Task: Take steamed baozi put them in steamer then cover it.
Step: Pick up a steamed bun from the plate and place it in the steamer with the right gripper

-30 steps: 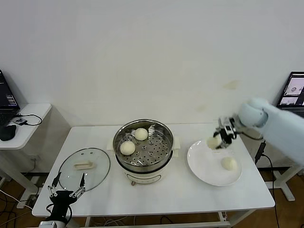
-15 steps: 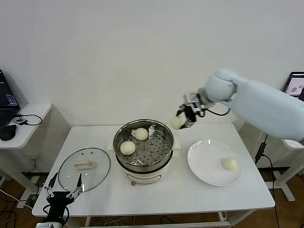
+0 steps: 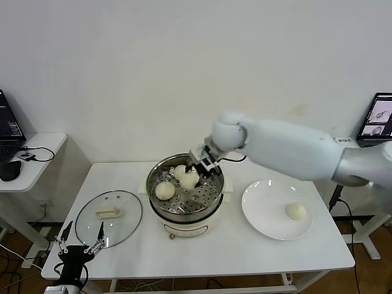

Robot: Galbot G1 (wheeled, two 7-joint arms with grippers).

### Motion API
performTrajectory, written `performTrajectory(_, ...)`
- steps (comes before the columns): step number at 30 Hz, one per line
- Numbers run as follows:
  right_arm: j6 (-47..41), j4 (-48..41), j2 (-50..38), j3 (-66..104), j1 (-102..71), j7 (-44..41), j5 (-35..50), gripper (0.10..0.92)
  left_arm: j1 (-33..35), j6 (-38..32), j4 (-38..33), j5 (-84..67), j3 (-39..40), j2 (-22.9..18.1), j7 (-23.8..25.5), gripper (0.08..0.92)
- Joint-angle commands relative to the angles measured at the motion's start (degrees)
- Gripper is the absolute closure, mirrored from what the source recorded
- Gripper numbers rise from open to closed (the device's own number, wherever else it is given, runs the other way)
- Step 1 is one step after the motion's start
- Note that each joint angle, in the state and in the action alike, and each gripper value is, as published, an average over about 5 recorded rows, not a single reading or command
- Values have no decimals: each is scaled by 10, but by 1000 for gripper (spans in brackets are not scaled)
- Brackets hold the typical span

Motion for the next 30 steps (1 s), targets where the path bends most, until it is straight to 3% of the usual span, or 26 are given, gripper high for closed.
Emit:
performTrajectory(1,116,-11,46,-45,4,-12,-56,432,0,-2,2,-1,-1,-1,0,177)
performTrajectory(21,147,3,37,-49,-6,-30,-70,428,-4,-4,8,0,5,-6,-1,177)
performTrajectory(24,144,6,35,-49,-3,-31,-64,392,-5,-4,8,0,6,-6,-1,177)
performTrajectory(30,136,18,15,-42,23,-35,-47,245,-6,-4,9,-1,5,-1,-1,177)
